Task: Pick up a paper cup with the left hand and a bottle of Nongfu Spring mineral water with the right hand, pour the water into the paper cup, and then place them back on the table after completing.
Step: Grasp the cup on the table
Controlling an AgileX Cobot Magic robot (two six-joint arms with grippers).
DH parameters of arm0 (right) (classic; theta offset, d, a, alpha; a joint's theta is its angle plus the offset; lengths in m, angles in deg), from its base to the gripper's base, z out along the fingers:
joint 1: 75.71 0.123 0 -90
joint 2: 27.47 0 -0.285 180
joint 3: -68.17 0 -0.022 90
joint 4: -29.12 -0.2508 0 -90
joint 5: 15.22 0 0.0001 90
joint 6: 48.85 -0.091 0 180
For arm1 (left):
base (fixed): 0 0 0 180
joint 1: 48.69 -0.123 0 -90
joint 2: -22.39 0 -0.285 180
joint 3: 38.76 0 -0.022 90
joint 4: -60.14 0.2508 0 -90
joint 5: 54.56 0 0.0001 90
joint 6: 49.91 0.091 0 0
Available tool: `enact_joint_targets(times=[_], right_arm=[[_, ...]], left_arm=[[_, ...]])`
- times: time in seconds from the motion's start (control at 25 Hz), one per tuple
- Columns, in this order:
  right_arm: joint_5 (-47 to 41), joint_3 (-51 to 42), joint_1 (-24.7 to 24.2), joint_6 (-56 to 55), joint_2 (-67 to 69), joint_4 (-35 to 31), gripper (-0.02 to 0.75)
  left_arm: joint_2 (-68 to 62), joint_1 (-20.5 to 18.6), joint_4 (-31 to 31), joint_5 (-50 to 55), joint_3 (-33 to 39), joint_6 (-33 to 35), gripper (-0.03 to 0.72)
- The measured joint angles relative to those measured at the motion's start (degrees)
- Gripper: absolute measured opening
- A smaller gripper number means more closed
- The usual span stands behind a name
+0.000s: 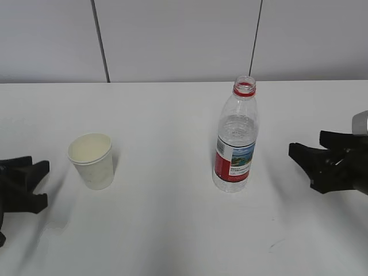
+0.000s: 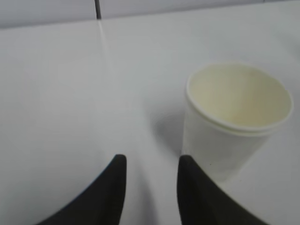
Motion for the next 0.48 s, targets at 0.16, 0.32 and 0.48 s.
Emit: enact_joint_targets(times=[0.16, 0.32, 0.48], right_arm=[[6.7, 0.0, 0.0, 0.0, 5.3, 1.9, 0.531], [11.4, 0.0, 0.0, 0.0, 8.0, 3.0, 0.531], [13.5, 0.0, 0.0, 0.0, 8.2, 4.1, 0.531]], left_arm=[[-5.3, 0.0, 2.8, 0.0, 0.5, 0.1, 0.238], [-8.2, 0.0, 8.4, -0.3, 0.5, 1.6, 0.238], [-8.9, 0.0, 9.9, -0.3, 0.5, 2.0, 0.238]])
